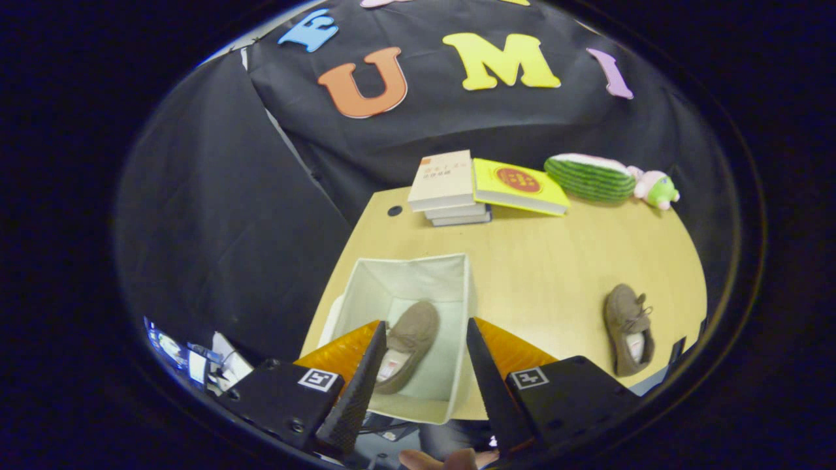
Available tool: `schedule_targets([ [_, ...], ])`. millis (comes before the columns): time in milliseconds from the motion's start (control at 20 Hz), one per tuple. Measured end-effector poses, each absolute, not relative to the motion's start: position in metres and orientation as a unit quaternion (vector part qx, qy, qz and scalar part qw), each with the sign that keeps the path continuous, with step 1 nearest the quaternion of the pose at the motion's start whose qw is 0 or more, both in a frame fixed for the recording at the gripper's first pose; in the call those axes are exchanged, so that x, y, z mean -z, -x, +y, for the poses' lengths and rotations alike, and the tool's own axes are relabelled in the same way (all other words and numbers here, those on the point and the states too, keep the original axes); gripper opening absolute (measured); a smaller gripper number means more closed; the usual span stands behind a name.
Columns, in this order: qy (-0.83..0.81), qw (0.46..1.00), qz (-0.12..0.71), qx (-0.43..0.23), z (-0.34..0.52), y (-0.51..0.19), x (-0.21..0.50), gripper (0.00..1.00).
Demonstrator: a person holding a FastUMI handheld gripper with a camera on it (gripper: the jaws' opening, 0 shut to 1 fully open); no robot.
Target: Open the storage box then place both shoes into the box .Put the left shoe in first, then the right shoe, with the right side of both shoes facing outward in a uniform manner.
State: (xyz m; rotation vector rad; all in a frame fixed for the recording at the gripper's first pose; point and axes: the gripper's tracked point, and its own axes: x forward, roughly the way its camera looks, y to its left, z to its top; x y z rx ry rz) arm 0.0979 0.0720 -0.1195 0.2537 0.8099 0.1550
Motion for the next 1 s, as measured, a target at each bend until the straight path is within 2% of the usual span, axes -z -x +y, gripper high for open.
schedule_targets([
  [250, -0.069, 0.918, 0.390, -0.036, -0.022, -0.083, 0.125, 0.81],
  [600, 0.002, 0.894, 0.447, 0.016, -0.148, -0.049, 0.184, 0.83],
  [1000, 0.017, 0.831, 0.556, -0.004, -0.225, -0.028, 0.277, 0.83],
])
